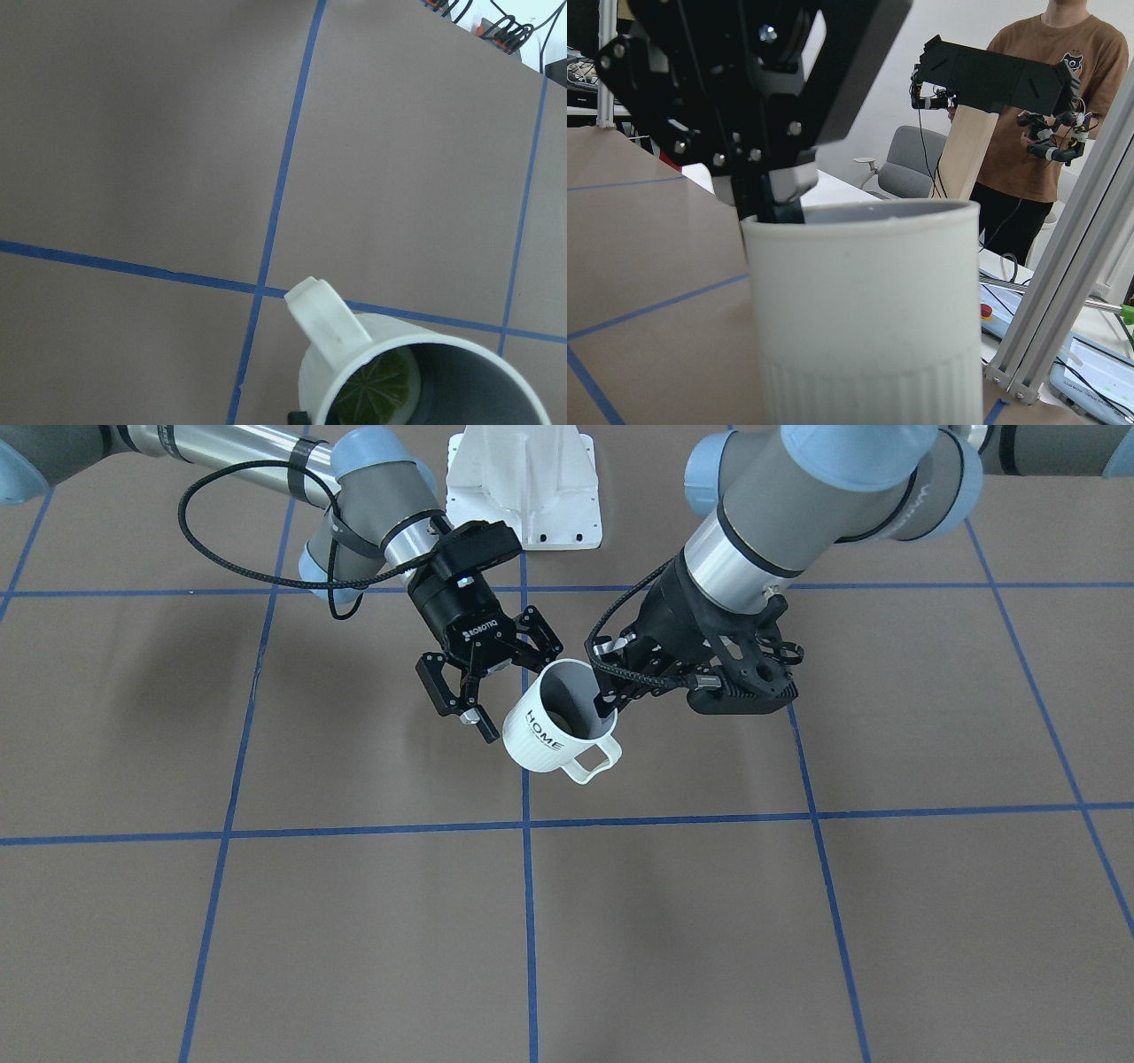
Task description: Left arm hands cup to right arm to dump lemon
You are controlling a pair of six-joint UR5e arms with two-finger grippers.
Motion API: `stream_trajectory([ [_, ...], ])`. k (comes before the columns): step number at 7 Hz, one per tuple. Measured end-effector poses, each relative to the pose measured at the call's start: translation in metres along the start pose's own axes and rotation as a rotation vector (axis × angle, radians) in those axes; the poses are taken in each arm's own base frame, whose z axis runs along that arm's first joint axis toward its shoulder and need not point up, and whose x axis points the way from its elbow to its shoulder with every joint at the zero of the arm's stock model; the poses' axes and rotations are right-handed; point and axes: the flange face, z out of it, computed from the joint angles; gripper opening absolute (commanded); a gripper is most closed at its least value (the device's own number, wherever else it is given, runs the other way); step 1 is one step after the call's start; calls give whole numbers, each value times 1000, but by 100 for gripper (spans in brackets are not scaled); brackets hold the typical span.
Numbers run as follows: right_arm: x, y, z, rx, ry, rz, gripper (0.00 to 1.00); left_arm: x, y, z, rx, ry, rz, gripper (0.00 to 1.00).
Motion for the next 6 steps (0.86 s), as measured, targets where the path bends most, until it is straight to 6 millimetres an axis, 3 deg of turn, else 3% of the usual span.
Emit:
stream_trajectory([
  [6,1,1,0,-1,4,-11,95,5,10,1,-12,10,8,0],
])
